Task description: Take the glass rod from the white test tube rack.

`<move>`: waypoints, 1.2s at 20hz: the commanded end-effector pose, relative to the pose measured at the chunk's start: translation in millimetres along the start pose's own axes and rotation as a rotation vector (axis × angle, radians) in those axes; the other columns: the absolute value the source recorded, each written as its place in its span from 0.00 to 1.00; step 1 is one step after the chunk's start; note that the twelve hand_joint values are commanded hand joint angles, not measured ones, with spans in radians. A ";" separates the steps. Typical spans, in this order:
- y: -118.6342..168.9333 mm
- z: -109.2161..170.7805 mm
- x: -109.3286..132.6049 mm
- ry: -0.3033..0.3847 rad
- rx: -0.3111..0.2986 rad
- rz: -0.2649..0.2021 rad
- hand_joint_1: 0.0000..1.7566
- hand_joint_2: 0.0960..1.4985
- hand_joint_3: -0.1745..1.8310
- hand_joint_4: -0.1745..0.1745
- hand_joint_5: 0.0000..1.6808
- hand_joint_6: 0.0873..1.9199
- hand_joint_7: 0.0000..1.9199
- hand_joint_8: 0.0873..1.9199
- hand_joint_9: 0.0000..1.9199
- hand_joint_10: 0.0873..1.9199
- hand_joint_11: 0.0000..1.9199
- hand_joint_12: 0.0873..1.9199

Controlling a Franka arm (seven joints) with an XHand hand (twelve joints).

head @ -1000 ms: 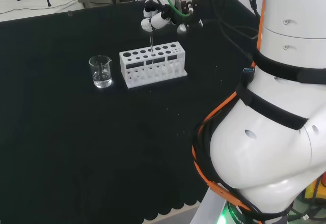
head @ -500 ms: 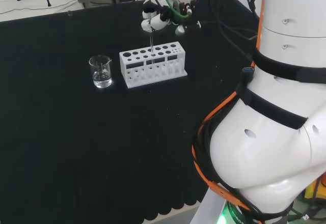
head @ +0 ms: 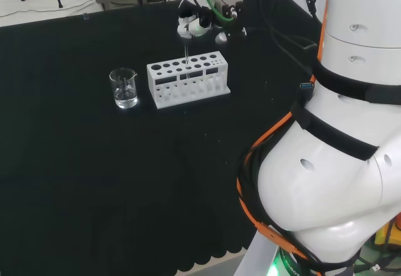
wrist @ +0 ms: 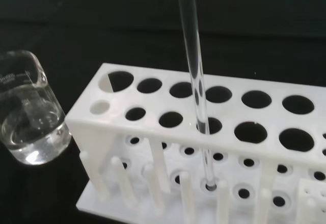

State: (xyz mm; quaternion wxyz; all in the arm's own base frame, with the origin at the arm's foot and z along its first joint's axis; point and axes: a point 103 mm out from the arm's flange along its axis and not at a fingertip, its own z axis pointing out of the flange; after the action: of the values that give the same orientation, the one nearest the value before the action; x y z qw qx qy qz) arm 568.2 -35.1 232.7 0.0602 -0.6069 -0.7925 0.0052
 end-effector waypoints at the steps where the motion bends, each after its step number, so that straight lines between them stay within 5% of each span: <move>1: 3.4 -2.5 2.9 0.032 -0.033 -0.009 0.65 0.66 0.22 0.00 0.55 0.56 0.57 0.75 0.85 0.63 1.00 0.53; 6: 1.9 -11.3 8.2 0.060 -0.067 -0.007 0.71 0.64 0.26 0.00 0.54 0.46 0.48 0.77 0.87 0.62 0.98 0.52; 11: -5.6 -32.6 15.2 0.057 -0.109 -0.008 0.67 0.48 0.45 0.00 0.59 0.59 0.67 0.74 0.94 0.59 0.96 0.52; 24: -43.0 -97.4 39.1 0.007 -0.098 0.003 0.67 0.42 0.52 0.00 0.61 0.60 0.71 0.73 0.96 0.57 0.95 0.53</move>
State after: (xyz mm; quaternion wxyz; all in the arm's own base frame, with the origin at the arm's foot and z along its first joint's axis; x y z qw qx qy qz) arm 549.1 -23.3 310.0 0.0314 -0.6097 -0.7907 -0.0452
